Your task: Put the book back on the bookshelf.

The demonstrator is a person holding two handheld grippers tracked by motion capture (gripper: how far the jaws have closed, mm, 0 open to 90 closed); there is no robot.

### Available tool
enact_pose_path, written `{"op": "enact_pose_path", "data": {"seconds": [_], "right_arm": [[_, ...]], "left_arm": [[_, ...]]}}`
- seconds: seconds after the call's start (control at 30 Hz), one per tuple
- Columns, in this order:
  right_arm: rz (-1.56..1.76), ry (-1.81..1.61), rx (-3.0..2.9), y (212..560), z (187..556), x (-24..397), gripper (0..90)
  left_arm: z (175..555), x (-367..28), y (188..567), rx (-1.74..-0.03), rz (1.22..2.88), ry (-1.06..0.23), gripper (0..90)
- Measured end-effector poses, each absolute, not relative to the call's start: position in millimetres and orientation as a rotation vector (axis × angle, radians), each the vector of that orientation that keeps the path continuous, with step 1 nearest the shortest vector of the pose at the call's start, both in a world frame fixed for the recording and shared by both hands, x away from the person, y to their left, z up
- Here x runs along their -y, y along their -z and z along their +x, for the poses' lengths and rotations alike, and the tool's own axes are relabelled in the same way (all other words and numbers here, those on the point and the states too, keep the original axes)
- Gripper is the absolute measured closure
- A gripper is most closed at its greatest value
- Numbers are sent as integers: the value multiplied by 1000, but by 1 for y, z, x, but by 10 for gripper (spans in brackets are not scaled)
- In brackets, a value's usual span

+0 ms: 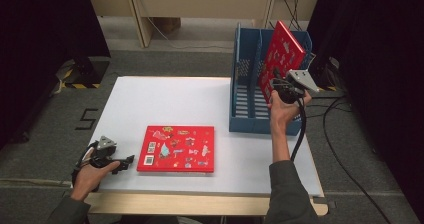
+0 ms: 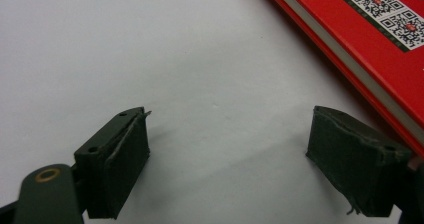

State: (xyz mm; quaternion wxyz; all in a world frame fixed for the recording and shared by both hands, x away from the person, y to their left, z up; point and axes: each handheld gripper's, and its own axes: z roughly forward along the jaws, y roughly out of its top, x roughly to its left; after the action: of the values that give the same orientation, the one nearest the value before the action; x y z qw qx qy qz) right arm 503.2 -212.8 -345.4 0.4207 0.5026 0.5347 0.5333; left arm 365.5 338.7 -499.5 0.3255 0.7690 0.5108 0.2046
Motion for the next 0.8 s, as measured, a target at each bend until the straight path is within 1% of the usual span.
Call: {"op": "enact_pose_path", "data": {"seconds": [0.5, 0.8], "right_arm": [[1270, -1265, -1380, 357, 537, 189, 792], [1302, -1225, -1393, 368, 552, 186, 792]], "left_arm": [[365, -339, 500, -1339, 2015, -536, 154], [365, -339, 500, -1337, 2014, -539, 155]]}}
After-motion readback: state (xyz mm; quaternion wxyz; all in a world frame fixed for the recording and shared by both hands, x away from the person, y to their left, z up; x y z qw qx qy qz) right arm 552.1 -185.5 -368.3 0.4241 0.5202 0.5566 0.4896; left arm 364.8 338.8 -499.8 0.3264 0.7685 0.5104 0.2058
